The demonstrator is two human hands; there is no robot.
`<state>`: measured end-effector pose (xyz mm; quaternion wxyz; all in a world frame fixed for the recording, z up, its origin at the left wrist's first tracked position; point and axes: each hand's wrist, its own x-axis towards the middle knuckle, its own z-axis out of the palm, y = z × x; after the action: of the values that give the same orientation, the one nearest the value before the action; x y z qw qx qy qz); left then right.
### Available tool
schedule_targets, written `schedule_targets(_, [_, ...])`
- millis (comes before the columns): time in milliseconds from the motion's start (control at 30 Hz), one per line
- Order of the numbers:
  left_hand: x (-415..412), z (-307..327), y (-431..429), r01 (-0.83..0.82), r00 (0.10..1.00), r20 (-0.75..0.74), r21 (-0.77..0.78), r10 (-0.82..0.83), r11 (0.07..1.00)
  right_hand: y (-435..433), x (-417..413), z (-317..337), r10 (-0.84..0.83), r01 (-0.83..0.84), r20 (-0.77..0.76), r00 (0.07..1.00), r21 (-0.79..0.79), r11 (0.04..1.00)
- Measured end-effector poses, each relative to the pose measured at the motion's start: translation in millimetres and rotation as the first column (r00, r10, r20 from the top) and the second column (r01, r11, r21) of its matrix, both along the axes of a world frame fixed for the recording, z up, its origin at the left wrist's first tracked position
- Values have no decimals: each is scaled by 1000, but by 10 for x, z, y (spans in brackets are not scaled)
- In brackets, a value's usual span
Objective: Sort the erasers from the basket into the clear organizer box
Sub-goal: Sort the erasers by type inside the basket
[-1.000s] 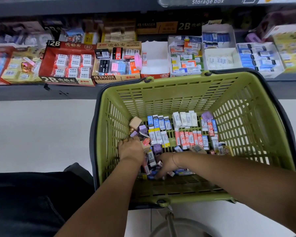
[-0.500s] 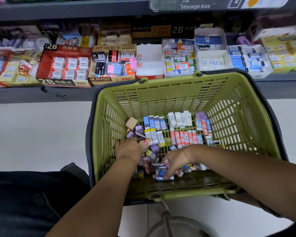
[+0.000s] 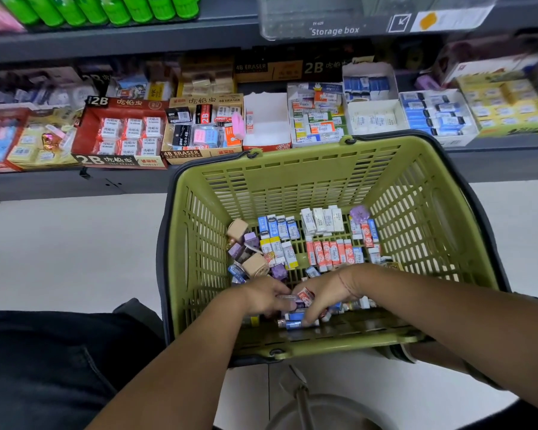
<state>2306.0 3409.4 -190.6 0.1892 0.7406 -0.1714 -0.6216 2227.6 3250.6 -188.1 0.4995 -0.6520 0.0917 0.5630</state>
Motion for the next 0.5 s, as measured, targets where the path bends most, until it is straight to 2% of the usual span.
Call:
schedule_targets(100, [38, -52, 63, -60, 998, -28, 18, 61, 998, 82, -1, -10, -40, 40, 20, 999, 15, 999])
schedule_targets(233, [166, 25, 70, 22, 993, 118, 98, -33, 995, 153, -41, -65, -121, 125, 72, 990, -47, 991])
schedule_targets(333, [243, 69, 94, 41, 984, 162, 186, -72, 982, 145, -60, -80, -133, 141, 97, 986, -81, 987])
schedule_targets(500, [272, 135, 121, -60, 990, 142, 287, 20, 956, 155, -51, -77, -128, 134, 80, 989, -70, 989])
